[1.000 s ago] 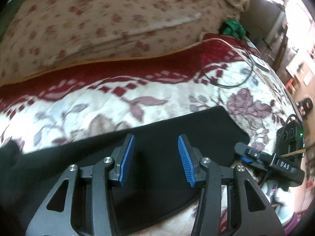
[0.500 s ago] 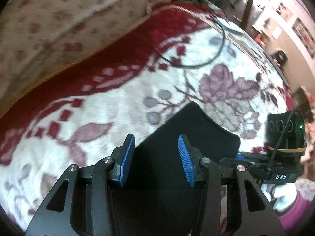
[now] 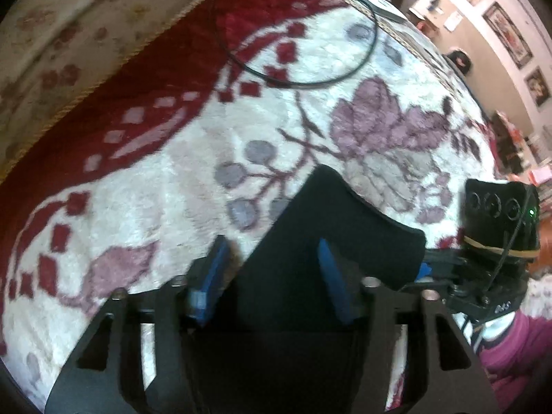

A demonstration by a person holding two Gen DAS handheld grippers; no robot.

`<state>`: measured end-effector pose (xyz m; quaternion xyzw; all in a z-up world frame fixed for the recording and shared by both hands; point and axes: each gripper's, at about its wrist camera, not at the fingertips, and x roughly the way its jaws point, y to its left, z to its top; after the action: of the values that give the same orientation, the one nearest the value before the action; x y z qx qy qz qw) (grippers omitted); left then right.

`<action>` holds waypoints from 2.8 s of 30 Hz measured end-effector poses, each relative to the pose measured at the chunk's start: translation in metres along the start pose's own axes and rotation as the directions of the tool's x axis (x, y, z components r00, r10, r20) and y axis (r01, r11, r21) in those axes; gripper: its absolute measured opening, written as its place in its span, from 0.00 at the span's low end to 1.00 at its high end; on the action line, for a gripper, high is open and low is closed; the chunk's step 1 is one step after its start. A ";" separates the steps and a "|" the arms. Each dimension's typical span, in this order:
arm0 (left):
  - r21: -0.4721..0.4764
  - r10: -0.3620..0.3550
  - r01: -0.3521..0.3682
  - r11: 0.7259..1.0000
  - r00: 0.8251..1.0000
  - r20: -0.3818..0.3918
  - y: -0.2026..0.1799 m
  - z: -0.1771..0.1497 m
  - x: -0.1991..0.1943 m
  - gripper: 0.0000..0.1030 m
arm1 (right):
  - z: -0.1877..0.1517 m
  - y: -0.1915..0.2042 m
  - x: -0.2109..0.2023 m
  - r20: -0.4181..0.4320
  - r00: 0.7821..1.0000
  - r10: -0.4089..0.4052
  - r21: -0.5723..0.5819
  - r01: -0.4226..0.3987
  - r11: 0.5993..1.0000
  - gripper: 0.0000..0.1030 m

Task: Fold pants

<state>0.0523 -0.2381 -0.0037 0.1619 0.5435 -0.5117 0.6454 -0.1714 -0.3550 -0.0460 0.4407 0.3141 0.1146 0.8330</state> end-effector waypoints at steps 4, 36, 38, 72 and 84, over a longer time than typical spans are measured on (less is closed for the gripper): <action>0.057 -0.005 0.005 0.998 1.000 -0.013 -0.009 0.004 0.008 0.67 | 0.000 0.000 0.000 -0.003 1.000 0.000 -0.003 0.000 1.000 0.33; -0.018 0.037 -0.032 0.999 0.917 0.398 -0.017 -0.052 -0.169 0.07 | 0.017 0.164 0.016 -0.031 0.964 0.263 -0.334 -0.258 0.907 0.09; -0.053 0.051 -0.031 0.998 0.904 0.425 -0.010 -0.072 -0.188 0.07 | 0.012 0.181 0.028 -0.068 0.958 0.279 -0.356 -0.285 0.890 0.09; -0.631 0.470 -0.142 0.762 0.792 0.390 0.056 -0.300 -0.242 0.47 | -0.030 0.184 0.133 -0.304 0.943 0.139 -0.273 -0.226 0.935 0.46; -0.756 0.624 -0.302 0.581 0.761 0.176 0.056 -0.305 -0.194 0.47 | -0.010 0.152 0.181 -0.326 0.942 0.079 -0.232 -0.161 0.959 0.47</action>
<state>-0.0425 0.1132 0.0360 -0.0651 0.4744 -0.1015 0.8720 -0.0243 -0.1745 -0.0039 0.3244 0.3975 0.2736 0.8136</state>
